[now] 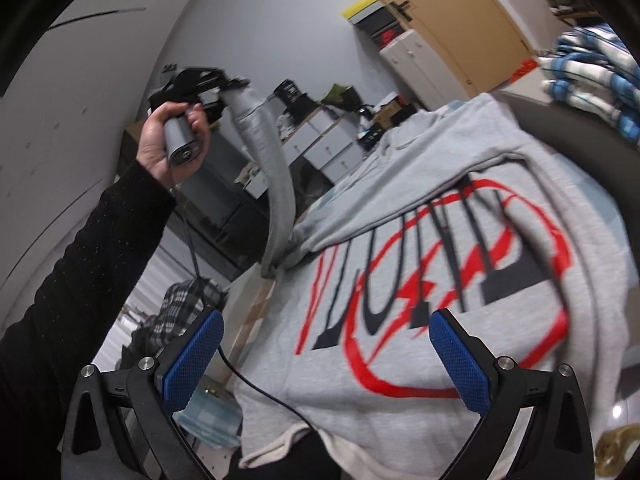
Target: Fold large clothes
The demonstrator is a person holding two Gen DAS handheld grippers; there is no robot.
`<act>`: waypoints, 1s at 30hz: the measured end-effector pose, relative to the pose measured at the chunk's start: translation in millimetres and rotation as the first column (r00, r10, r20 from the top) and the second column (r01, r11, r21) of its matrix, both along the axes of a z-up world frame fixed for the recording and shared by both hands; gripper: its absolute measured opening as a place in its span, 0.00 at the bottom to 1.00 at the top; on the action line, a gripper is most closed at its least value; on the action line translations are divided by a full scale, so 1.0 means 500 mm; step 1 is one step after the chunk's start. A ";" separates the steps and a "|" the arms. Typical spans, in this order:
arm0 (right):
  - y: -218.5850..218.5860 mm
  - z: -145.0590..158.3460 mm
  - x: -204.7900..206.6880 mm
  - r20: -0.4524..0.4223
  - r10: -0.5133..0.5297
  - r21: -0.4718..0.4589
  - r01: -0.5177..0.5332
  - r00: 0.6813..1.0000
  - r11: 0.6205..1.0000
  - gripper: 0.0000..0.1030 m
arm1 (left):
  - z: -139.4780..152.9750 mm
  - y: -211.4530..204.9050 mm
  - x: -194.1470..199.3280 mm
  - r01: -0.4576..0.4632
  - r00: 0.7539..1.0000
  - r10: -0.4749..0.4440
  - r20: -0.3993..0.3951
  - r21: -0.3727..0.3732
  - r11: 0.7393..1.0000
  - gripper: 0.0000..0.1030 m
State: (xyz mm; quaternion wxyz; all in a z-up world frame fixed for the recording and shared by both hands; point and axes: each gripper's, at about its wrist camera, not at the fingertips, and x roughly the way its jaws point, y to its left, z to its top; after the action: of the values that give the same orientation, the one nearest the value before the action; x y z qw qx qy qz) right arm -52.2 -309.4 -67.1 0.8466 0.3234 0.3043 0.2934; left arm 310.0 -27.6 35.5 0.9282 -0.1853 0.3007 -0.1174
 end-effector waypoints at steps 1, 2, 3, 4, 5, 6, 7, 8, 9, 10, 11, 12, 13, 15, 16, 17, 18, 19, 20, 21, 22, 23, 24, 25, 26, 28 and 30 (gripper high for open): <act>-0.011 -0.004 -0.001 -0.004 -0.014 0.004 0.014 1.000 1.000 1.00 | -0.017 -0.024 0.005 0.022 1.000 -0.022 -0.019 0.002 1.000 0.04; -0.019 -0.007 -0.001 -0.009 -0.024 0.006 0.024 1.000 1.000 1.00 | -0.021 -0.044 0.018 0.036 0.999 -0.036 -0.033 0.003 0.999 0.04; -0.025 -0.010 -0.001 -0.014 -0.031 0.007 0.031 0.999 1.000 1.00 | -0.040 -0.069 0.025 0.060 0.997 -0.059 -0.053 0.009 0.998 0.04; -0.031 -0.015 -0.001 -0.022 -0.037 0.006 0.037 0.999 0.999 1.00 | -0.066 -0.089 0.027 0.075 0.995 -0.073 -0.075 0.020 0.997 0.04; -0.036 -0.019 -0.001 -0.030 -0.041 0.003 0.041 0.999 0.999 1.00 | -0.073 -0.106 0.037 0.085 0.992 -0.083 -0.093 0.022 0.996 0.04; -0.041 -0.022 0.000 -0.033 -0.042 0.002 0.043 0.999 0.999 1.00 | -0.097 -0.123 0.043 0.104 0.988 -0.101 -0.120 0.019 0.994 0.04; -0.045 -0.027 -0.002 -0.038 -0.047 -0.002 0.047 0.998 0.999 1.00 | -0.120 -0.139 0.047 0.119 0.983 -0.114 -0.141 0.028 0.992 0.04; -0.051 -0.033 -0.003 -0.044 -0.052 -0.005 0.051 0.998 0.999 1.00 | -0.131 -0.153 0.050 0.126 0.981 -0.119 -0.152 0.038 0.991 0.04; -0.054 -0.037 -0.005 -0.048 -0.053 -0.006 0.053 0.997 0.999 1.00 | -0.156 -0.167 0.051 0.144 0.975 -0.132 -0.176 0.053 0.988 0.04; -0.058 -0.043 -0.006 -0.054 -0.056 -0.006 0.056 0.997 0.998 1.00 | -0.179 -0.177 0.050 0.164 0.968 -0.149 -0.200 0.060 0.985 0.04; -0.063 -0.050 -0.007 -0.060 -0.063 -0.006 0.063 0.996 0.998 1.00 | -0.195 -0.189 0.050 0.175 0.965 -0.157 -0.212 0.072 0.982 0.04; -0.066 -0.056 -0.007 -0.065 -0.067 -0.005 0.067 0.996 0.998 1.00 | -0.210 -0.197 0.051 0.185 0.961 -0.163 -0.224 0.082 0.979 0.04; -0.070 -0.062 -0.008 -0.071 -0.071 0.000 0.071 0.995 0.997 1.00 | -0.231 -0.199 0.049 0.202 0.952 -0.175 -0.249 0.087 0.975 0.04; -0.077 -0.074 -0.008 -0.084 -0.080 0.011 0.081 0.993 0.997 1.00 | -0.257 -0.211 0.053 0.219 0.940 -0.188 -0.285 0.083 0.972 0.04; -0.080 -0.081 -0.008 -0.093 -0.082 0.016 0.084 0.992 0.996 1.00 | -0.271 -0.217 0.055 0.236 0.930 -0.200 -0.308 0.083 0.968 0.04; -0.082 -0.087 -0.007 -0.102 -0.083 0.017 0.085 0.991 0.996 1.00 | -0.276 -0.226 0.060 0.249 0.922 -0.208 -0.326 0.089 0.964 0.04; -0.084 -0.092 -0.007 -0.108 -0.084 0.016 0.086 0.991 0.996 1.00 | -0.287 -0.230 0.059 0.266 0.912 -0.213 -0.352 0.109 0.958 0.04; -0.085 -0.097 -0.006 -0.115 -0.084 0.015 0.086 0.990 0.996 1.00 | -0.291 -0.231 0.055 0.274 0.909 -0.215 -0.356 0.123 0.954 0.04; -0.085 -0.101 -0.005 -0.122 -0.083 0.013 0.086 0.989 0.996 1.00 | -0.289 -0.245 0.065 0.282 0.906 -0.220 -0.361 0.129 0.951 0.05; -0.085 -0.103 -0.005 -0.126 -0.083 0.012 0.086 0.988 0.996 1.00 | -0.289 -0.251 0.065 0.299 0.896 -0.230 -0.381 0.133 0.945 0.07; -0.085 -0.105 -0.005 -0.128 -0.084 0.011 0.086 0.988 0.996 1.00 | -0.289 -0.255 0.061 0.333 0.873 -0.261 -0.411 0.111 0.936 0.10; -0.085 -0.106 -0.005 -0.129 -0.086 0.007 0.088 0.988 0.996 1.00 | -0.290 -0.272 0.068 0.375 0.849 -0.312 -0.427 0.071 0.924 0.14; -0.086 -0.106 -0.005 -0.128 -0.092 0.001 0.093 0.987 0.996 1.00 | -0.283 -0.281 0.060 0.454 0.801 -0.402 -0.444 0.011 0.891 0.15; -0.086 -0.105 -0.005 -0.129 -0.097 -0.005 0.098 0.987 0.995 1.00 | -0.273 -0.287 0.050 0.496 0.776 -0.440 -0.452 0.006 0.868 0.18; -0.086 -0.104 -0.005 -0.133 -0.101 -0.010 0.101 0.986 0.995 1.00 | -0.251 -0.286 0.029 0.534 0.763 -0.466 -0.448 0.031 0.845 0.18; -0.093 -0.102 -0.011 -0.137 -0.110 -0.011 0.109 0.984 0.994 1.00 | -0.208 -0.270 -0.004 0.585 0.745 -0.518 -0.420 0.039 0.810 0.25; -0.093 -0.103 -0.014 -0.139 -0.115 -0.009 0.115 0.984 0.993 1.00 | -0.171 -0.224 -0.031 0.596 0.748 -0.535 -0.392 0.043 0.802 0.46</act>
State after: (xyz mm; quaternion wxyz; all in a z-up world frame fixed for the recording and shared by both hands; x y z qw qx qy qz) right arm -59.4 -355.7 -118.4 0.8391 0.3596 0.3436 0.2205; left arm 294.2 -139.7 -50.1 0.7888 -0.0256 0.5165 -0.3322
